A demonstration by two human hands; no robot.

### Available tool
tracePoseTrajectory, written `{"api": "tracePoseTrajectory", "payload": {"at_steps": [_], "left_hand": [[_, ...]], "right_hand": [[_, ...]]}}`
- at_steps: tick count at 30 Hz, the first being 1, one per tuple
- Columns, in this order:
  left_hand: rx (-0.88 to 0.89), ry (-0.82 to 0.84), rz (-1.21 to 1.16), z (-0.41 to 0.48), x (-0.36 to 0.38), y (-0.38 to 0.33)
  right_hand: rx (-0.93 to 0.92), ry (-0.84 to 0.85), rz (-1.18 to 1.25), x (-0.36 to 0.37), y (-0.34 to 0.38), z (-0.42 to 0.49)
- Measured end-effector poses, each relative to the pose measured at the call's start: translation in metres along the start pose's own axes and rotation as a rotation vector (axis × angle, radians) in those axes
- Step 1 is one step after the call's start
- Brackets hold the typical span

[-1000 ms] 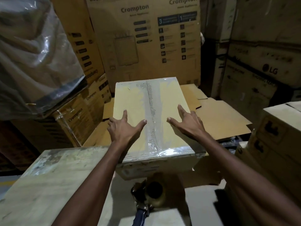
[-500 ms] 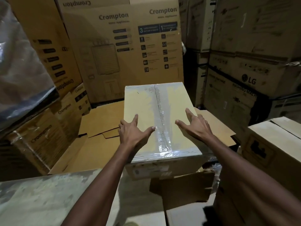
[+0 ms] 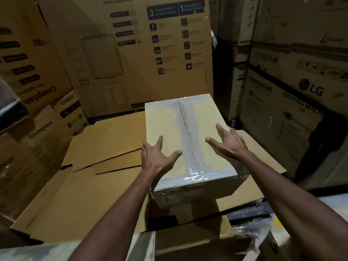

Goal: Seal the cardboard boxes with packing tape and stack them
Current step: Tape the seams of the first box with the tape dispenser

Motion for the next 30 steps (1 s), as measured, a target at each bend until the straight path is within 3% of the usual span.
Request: {"api": "tracePoseTrajectory", "payload": {"at_steps": [13, 19, 26, 30], "left_hand": [[-0.062, 0.075, -0.021, 0.185, 0.128, -0.012], [-0.111, 0.131, -0.031, 0.221, 0.167, 0.007], [-0.097, 0.115, 0.121, 0.231, 0.189, 0.005], [-0.134, 0.231, 0.155, 0.228, 0.191, 0.006]], "right_hand": [[0.004, 0.098, 0.0, 0.055, -0.113, 0.204], [0.041, 0.165, 0.008, 0.088, -0.131, 0.236], [0.079, 0.2, -0.041, 0.113, -0.148, 0.242], [0.072, 0.21, -0.105, 0.114, -0.145, 0.236]]}}
Point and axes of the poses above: each hand's wrist, its own z-axis towards the middle knuckle, its own x-axis out of the palm, y = z × x, the point moved 7 cm from there along z, towards the middle knuckle, and after that the axes turned 14 degrees about y, right-handed, at the moved point
